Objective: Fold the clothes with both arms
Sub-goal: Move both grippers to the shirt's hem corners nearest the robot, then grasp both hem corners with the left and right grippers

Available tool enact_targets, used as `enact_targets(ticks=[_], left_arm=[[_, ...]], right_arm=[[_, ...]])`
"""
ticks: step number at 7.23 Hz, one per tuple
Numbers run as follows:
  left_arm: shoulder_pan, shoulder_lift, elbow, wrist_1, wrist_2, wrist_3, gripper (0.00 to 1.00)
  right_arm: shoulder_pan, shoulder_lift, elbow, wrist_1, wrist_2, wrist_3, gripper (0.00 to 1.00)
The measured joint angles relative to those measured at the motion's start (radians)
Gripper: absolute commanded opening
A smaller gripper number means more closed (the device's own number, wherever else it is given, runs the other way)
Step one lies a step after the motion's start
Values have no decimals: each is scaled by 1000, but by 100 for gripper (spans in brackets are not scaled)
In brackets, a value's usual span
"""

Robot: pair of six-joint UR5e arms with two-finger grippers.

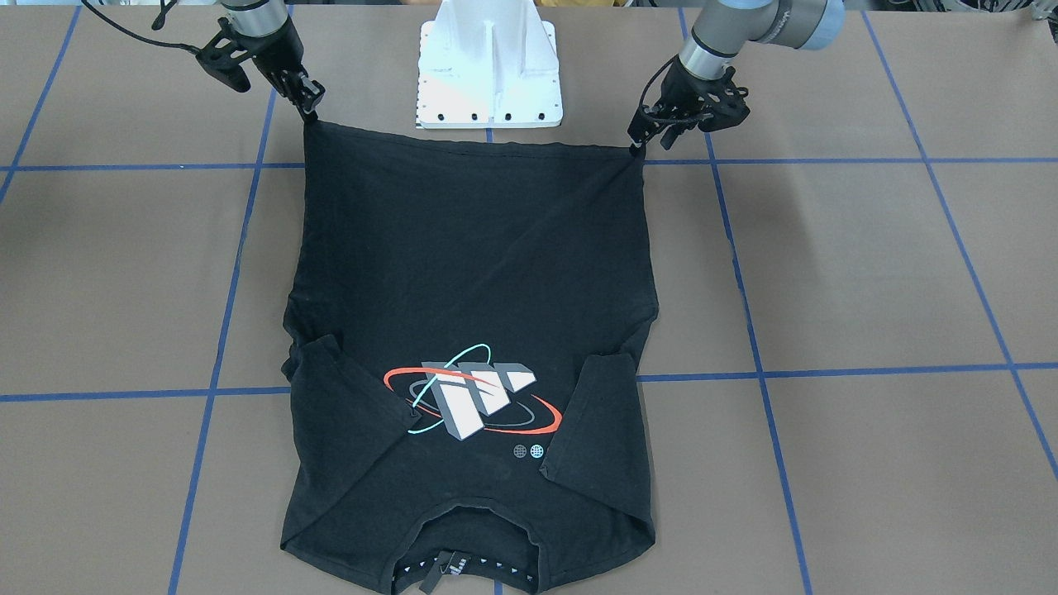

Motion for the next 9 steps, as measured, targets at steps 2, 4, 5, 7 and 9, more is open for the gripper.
enact_targets(ticks=[2,4,5,7,9], left_arm=[[17,0,1,6,2,0,58],[25,0,1,7,3,-1,53],[28,-1,1,7,3,0,53],[33,-3,3,8,3,-1,53],[39,-6,6,8,2,0,53]], right_arm=[[0,-9,9,0,0,0,0],[0,-18,16,0,3,0,0],[0,-20,19,0,8,0,0],[0,-20,21,0,10,0,0],[0,-21,24,0,11,0,0]])
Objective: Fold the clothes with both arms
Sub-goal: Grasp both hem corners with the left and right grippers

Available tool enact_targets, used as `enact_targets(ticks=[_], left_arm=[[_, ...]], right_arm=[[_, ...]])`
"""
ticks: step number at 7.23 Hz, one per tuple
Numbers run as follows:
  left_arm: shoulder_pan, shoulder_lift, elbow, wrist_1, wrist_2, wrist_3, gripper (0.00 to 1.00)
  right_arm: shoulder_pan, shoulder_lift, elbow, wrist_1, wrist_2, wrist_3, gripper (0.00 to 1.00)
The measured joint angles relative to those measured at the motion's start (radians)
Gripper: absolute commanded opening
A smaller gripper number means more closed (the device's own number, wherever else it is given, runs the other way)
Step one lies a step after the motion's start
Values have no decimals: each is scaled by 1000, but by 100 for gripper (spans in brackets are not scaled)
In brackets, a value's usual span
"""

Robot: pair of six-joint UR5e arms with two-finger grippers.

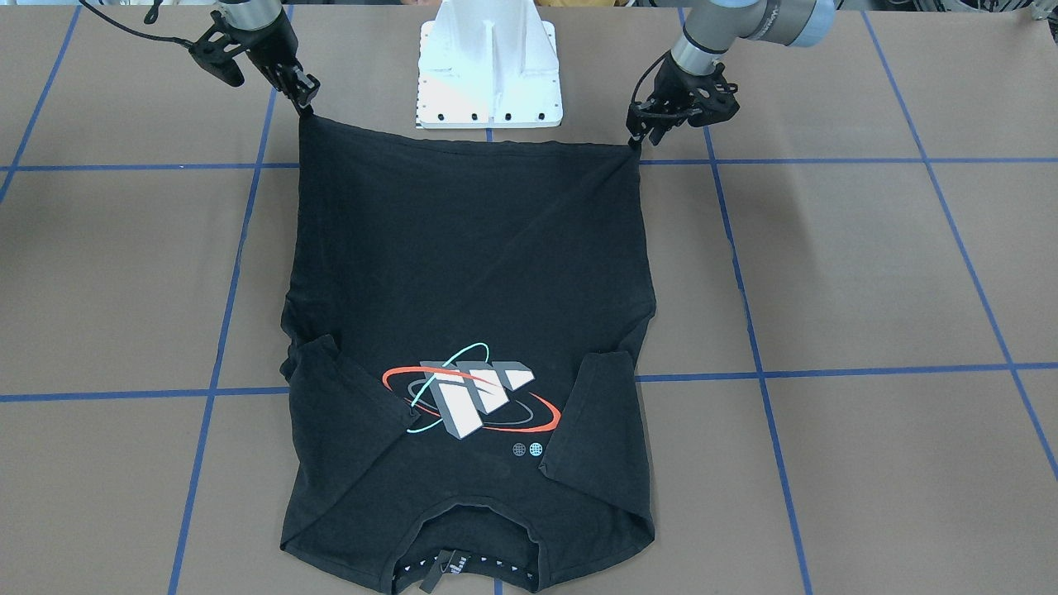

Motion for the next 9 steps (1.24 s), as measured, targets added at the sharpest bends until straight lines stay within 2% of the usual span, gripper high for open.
enact_targets(ticks=[3,4,6,7,8,9], left_arm=[[7,-3,4,0,-1,1,47],[8,-4,4,5,-1,1,40],[9,-18,1,40,-1,2,33],[9,-21,1,50,-1,2,7],[9,-23,1,54,-1,2,0],[9,-23,0,56,-1,2,0]], right_arm=[[0,-1,1,0,0,0,0],[0,-2,1,0,0,0,0],[0,-3,1,0,0,0,0],[0,-4,1,0,0,0,0],[0,-6,1,0,0,0,0],[0,-8,1,0,0,0,0]])
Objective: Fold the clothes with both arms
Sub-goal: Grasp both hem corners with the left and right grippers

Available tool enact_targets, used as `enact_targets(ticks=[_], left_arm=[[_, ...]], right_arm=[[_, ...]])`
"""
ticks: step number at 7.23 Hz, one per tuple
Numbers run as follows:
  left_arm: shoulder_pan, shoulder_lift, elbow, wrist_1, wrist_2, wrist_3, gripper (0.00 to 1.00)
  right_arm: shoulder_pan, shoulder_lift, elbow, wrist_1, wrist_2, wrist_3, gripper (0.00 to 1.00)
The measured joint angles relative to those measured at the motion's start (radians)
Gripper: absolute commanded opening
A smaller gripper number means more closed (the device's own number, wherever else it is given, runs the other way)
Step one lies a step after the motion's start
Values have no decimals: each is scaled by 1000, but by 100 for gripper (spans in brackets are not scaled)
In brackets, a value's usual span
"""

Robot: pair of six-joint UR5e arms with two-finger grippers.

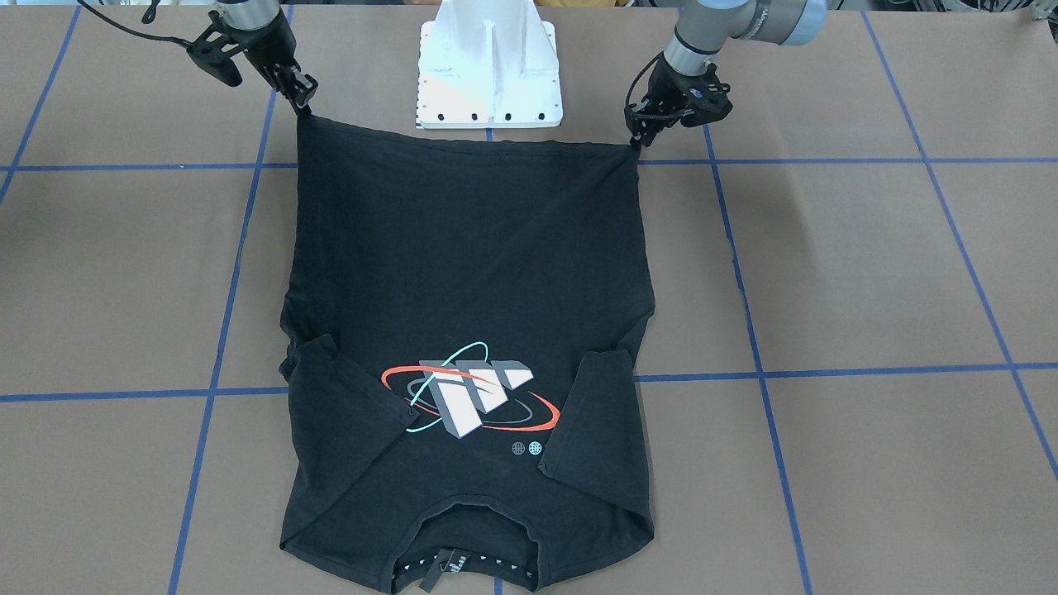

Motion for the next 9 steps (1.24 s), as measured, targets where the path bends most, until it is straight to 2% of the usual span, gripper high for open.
enact_targets(ticks=[4,7,9], left_arm=[[-6,-1,-20,1,30,0,0],[-13,14,-94,1,36,0,0],[-15,37,-182,4,31,0,0]], right_arm=[[0,-10,11,0,0,0,0],[0,-37,43,0,13,0,0],[0,-68,74,1,31,0,0]])
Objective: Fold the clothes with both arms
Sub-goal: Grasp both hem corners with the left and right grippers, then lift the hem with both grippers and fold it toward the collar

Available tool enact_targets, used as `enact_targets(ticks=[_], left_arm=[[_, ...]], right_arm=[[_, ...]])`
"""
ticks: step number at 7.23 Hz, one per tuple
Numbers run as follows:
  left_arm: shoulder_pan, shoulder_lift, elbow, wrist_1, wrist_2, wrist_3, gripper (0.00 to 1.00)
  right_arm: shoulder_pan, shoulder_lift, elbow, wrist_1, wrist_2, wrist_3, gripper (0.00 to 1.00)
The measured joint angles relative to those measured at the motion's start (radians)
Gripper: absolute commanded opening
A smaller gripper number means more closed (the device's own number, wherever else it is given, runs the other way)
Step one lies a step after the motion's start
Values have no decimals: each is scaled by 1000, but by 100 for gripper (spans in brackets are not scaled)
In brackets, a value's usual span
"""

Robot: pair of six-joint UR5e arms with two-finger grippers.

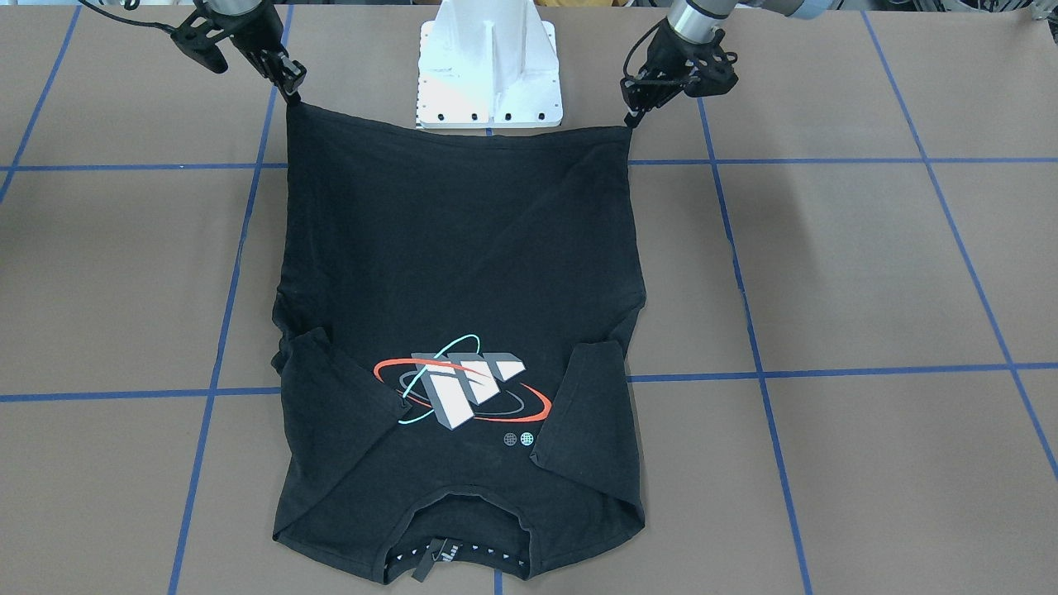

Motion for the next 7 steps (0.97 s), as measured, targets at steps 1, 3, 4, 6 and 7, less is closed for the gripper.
enact_targets(ticks=[1,3,4,6,7], left_arm=[[-1,18,-52,1,-3,0,0],[-10,28,-130,1,-15,0,0],[-36,7,-144,1,-28,5,0],[-168,-61,-130,3,-102,51,0],[-245,-109,-97,9,-138,95,0]], right_arm=[[3,-7,11,0,8,-1,0],[47,-9,21,2,49,-9,0],[111,-2,22,3,100,-14,0],[287,43,10,-2,244,-46,0],[393,89,-13,-27,323,-92,0]])
